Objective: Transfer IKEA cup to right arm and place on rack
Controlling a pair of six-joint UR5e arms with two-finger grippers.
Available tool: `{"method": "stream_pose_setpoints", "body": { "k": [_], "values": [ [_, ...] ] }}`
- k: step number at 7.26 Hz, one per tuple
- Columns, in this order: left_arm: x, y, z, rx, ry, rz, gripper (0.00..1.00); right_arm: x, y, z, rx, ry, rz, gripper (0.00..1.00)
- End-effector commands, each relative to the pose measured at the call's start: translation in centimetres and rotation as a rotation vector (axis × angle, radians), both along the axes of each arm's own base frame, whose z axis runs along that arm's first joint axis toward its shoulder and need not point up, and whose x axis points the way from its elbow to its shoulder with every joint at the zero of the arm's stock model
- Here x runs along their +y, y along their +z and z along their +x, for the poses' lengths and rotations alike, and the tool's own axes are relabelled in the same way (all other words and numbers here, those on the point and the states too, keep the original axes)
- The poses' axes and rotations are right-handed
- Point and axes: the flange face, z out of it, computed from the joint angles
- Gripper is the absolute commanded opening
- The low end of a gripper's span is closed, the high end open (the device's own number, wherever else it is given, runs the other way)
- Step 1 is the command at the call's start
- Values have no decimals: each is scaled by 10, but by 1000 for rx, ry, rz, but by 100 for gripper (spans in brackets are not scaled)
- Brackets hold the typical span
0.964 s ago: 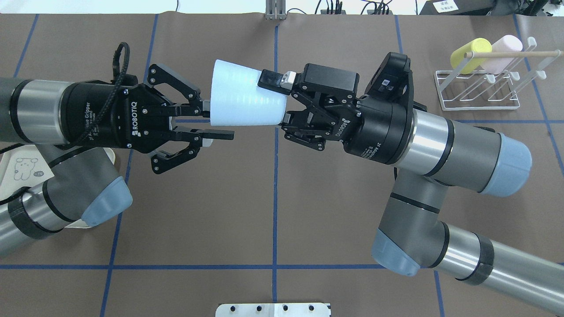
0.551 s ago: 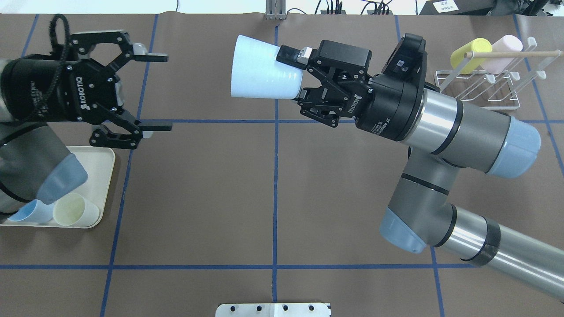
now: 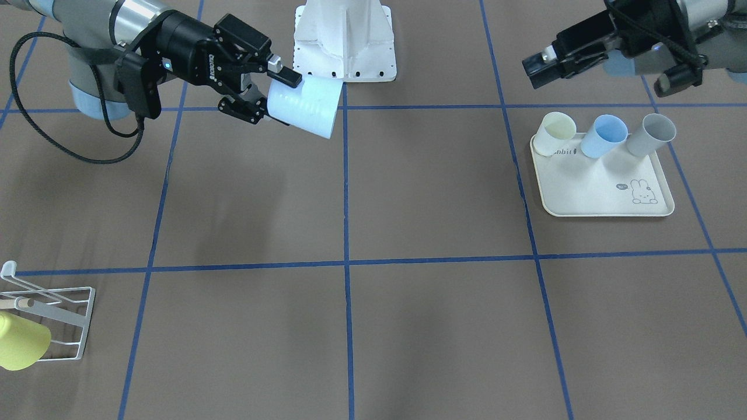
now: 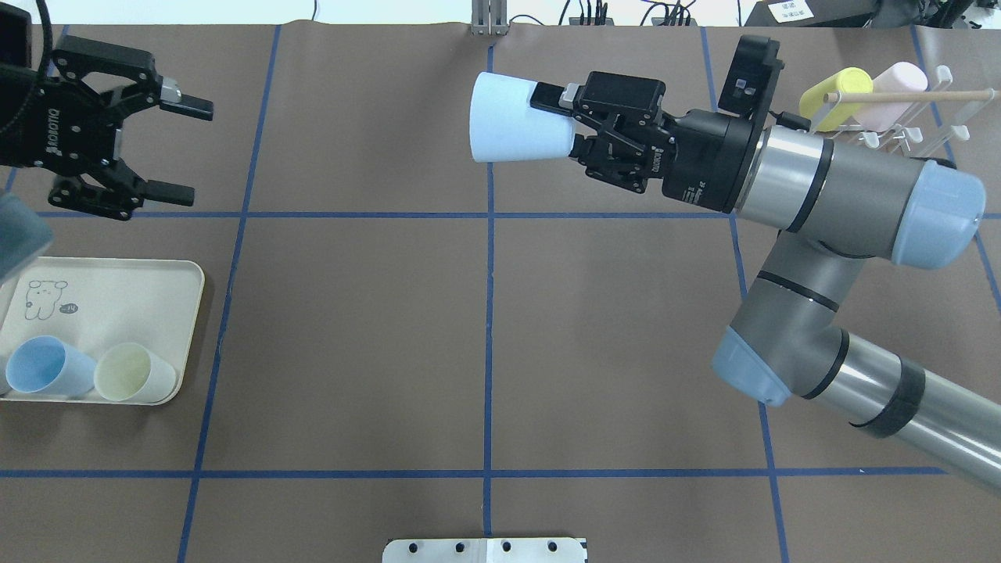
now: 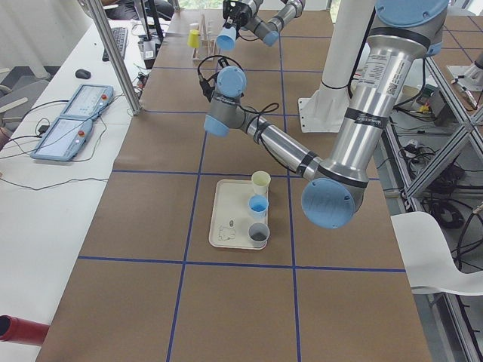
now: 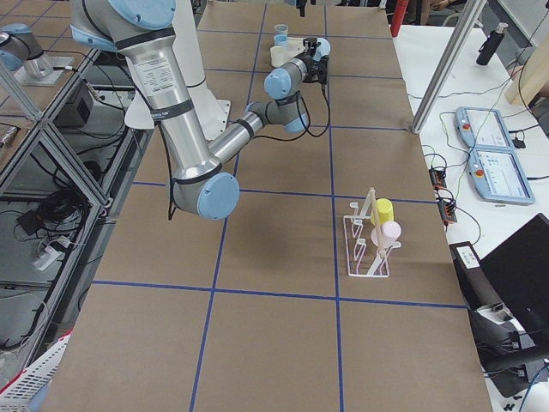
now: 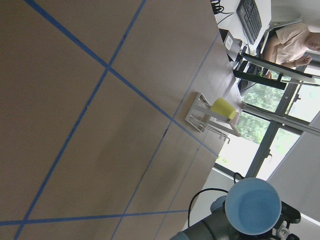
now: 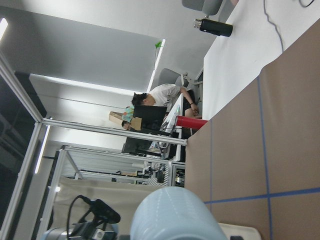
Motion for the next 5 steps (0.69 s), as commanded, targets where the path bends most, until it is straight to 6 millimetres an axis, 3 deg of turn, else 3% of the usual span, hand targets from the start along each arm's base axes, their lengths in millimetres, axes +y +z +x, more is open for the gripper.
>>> {"method": "stream_pose_setpoints", "body": {
  "k": [1,2,3,5],
  "values": [
    [-23,20,-19,-89,-62,92,100,-57,16,63,266,17,-15,28],
    [-28,35,-35,-136,-102,156,100,-76,28,80,392,50,-12,28],
    [-31,47,-38,-175,-109,169,100,-94,50,106,488,90,-58,28],
    [-50,60,-50,-282,-126,159,100,-140,87,174,818,112,-83,31]
  ]
}}
